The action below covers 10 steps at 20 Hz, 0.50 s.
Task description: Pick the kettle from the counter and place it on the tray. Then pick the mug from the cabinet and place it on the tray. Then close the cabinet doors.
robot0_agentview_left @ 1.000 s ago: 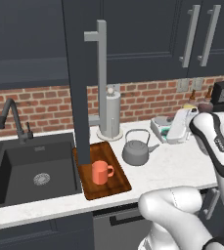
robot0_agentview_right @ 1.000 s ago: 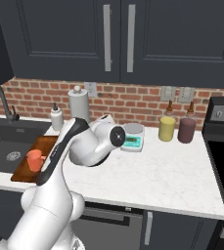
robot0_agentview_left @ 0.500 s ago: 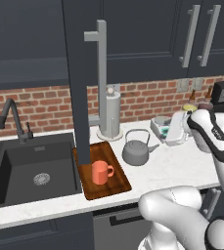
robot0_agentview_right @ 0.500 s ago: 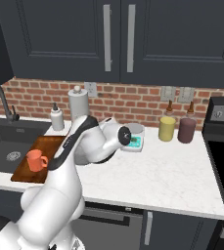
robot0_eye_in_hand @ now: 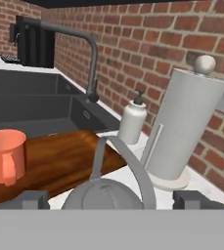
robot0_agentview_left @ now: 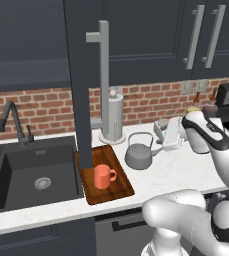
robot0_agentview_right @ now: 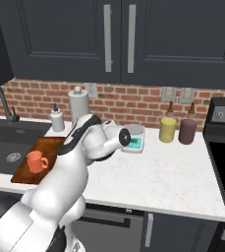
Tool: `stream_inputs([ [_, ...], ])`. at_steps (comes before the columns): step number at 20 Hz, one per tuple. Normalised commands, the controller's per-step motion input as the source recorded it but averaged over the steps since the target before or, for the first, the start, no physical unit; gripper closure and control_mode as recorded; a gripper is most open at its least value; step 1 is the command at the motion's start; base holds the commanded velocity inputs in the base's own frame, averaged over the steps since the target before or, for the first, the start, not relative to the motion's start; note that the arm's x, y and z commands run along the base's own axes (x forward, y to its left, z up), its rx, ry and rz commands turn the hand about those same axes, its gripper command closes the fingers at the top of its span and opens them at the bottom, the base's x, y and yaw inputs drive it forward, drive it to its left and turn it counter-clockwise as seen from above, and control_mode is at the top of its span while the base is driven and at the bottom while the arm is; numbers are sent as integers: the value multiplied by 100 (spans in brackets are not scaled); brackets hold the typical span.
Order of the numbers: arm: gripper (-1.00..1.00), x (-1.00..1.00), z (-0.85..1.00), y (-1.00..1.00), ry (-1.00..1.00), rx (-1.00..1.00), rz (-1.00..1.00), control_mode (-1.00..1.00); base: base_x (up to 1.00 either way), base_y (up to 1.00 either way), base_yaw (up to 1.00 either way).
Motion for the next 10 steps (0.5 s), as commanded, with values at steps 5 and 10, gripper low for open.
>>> stream_inputs([
  [5,-100,38,-21,0,1,0,9,-100,0,0,0],
  [10,-100,33,-26,0,1,0,10,-100,0,0,0],
])
